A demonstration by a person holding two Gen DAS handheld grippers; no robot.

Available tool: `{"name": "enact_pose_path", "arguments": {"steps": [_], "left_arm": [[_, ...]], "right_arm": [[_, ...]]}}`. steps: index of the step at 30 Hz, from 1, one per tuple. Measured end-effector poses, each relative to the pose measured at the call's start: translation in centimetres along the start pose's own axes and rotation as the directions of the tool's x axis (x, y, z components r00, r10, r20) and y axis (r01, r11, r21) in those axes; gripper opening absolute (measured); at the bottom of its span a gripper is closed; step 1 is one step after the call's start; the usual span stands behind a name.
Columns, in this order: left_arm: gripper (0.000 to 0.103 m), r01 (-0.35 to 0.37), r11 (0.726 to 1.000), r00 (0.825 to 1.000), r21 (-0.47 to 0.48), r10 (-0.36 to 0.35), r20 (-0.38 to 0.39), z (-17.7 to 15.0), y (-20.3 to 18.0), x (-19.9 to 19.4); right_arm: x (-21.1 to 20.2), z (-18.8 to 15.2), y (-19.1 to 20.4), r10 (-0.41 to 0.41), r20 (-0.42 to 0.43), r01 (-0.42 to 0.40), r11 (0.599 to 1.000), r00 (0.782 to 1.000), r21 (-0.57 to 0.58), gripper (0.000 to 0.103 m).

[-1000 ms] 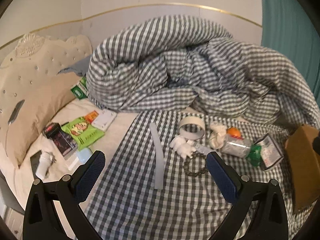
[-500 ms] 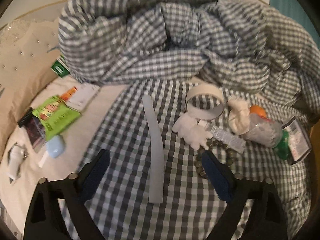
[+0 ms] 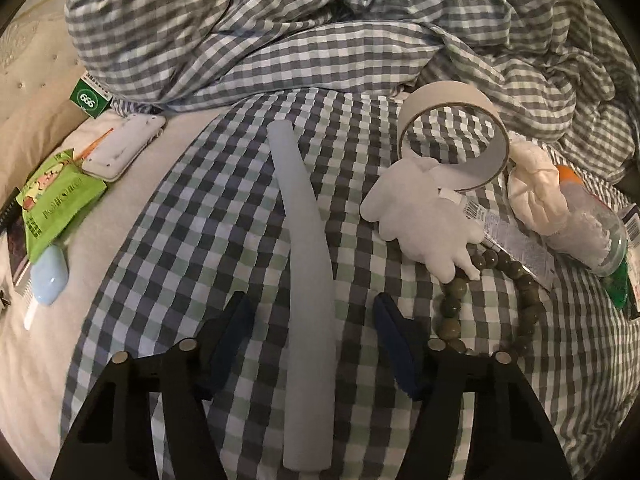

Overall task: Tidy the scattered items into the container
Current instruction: 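Grasp the white plastic strip with the left gripper while the right gripper approaches the bracelet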

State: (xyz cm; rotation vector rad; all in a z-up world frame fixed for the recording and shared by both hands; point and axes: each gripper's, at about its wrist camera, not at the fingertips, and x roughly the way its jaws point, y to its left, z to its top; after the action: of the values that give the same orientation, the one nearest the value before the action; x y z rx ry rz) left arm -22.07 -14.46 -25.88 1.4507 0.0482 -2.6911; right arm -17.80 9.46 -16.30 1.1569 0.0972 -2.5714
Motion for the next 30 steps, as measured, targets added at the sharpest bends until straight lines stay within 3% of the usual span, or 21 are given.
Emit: {"name": "enact_pose_path", "arguments": {"steps": [1, 6, 9, 15, 21, 30], "left_arm": [[0.058, 0.004, 1.000, 1.000, -0.002, -0.004, 0.008, -0.1, 0.1, -0.1], [0.018, 0.026, 1.000, 0.999, -0.008, -0.026, 0.038, -0.1, 0.6, -0.5], [0.012, 0.041, 0.999, 0.998, -0.024, -0.040, 0.051, 0.0, 1.1, -0.8], [0.009, 0.072, 0.996, 0.994, -0.047, -0.068, 0.080, 0.4, 2.2, -2.4], [0.009, 0.059, 0.995, 0.990, -0.082, -0.048, 0.134, 0.8, 4.1, -5.3], [0.009, 0.048, 0.992, 0.981, -0.116, -0.025, 0.191, 1.0, 7.2, -8.7]], "right_arm": [[0.5, 0.0, 0.3, 0.005, -0.006, -0.005, 1.000, 1.000, -0.005, 0.103], [3.3, 0.2, 2.0, 0.030, -0.030, -0.031, 0.999, 0.999, -0.013, 0.103], [5.1, 0.0, 3.1, 0.049, -0.055, -0.051, 0.999, 0.997, -0.021, 0.103], [8.0, -0.4, 5.5, 0.068, -0.101, -0.074, 0.995, 0.993, -0.061, 0.103], [10.5, -1.1, 7.7, 0.090, -0.141, -0.103, 0.991, 0.986, -0.085, 0.102], [13.7, -1.4, 9.5, 0.055, -0.190, -0.077, 0.991, 0.980, -0.112, 0.103]]}}
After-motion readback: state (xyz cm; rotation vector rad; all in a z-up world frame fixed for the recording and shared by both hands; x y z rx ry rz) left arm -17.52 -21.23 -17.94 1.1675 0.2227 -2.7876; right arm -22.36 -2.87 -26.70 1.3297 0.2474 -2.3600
